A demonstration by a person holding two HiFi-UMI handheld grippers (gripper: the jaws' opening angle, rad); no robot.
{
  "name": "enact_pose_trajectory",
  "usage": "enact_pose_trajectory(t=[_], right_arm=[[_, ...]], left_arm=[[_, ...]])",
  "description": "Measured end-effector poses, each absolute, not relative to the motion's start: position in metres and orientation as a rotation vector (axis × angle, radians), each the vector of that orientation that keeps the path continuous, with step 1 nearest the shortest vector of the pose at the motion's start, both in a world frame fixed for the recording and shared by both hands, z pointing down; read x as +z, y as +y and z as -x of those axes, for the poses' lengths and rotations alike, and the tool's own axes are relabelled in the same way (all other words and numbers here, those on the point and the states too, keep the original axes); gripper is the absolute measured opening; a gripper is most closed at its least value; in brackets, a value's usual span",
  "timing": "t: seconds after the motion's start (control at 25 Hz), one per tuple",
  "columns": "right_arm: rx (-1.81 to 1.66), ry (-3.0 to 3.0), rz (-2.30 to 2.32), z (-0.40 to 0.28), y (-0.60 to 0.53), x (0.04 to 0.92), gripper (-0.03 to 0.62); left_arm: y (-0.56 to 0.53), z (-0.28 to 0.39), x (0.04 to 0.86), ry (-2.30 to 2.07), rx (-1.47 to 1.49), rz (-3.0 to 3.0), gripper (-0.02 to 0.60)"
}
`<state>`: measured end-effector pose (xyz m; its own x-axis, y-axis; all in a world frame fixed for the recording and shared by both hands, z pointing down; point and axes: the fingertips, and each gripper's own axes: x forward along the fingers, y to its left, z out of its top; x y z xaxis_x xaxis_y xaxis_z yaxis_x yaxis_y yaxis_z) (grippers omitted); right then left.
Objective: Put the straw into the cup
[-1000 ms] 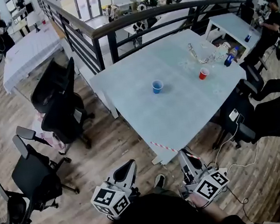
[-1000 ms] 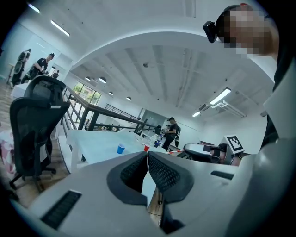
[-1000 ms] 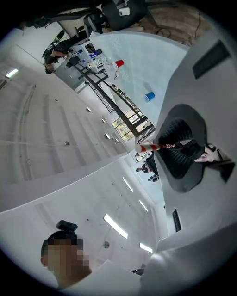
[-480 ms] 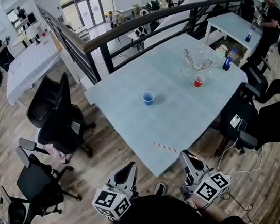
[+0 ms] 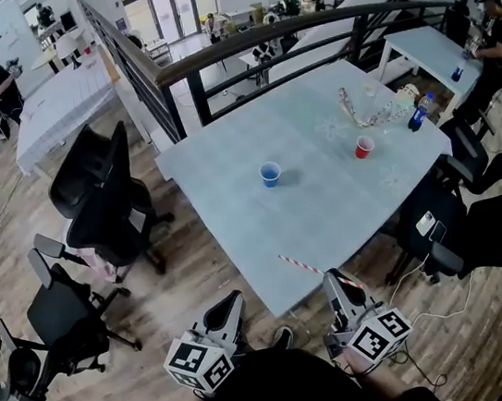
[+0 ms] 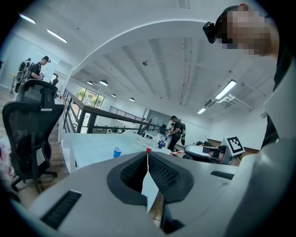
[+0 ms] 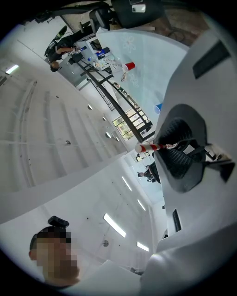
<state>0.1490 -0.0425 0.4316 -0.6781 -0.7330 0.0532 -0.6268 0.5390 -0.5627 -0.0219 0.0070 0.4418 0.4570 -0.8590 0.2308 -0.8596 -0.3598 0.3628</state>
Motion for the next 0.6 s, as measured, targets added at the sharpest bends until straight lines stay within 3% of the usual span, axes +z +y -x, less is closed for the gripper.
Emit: enact_pose_trajectory(t=[0.6], right_arm=[[-0.797,2.536,1.297,-0.150,-0.079,0.435,0.051]], left_arm=[[-0.039,0.031,0.442,-1.356,-0.011,-2.346,0.018]])
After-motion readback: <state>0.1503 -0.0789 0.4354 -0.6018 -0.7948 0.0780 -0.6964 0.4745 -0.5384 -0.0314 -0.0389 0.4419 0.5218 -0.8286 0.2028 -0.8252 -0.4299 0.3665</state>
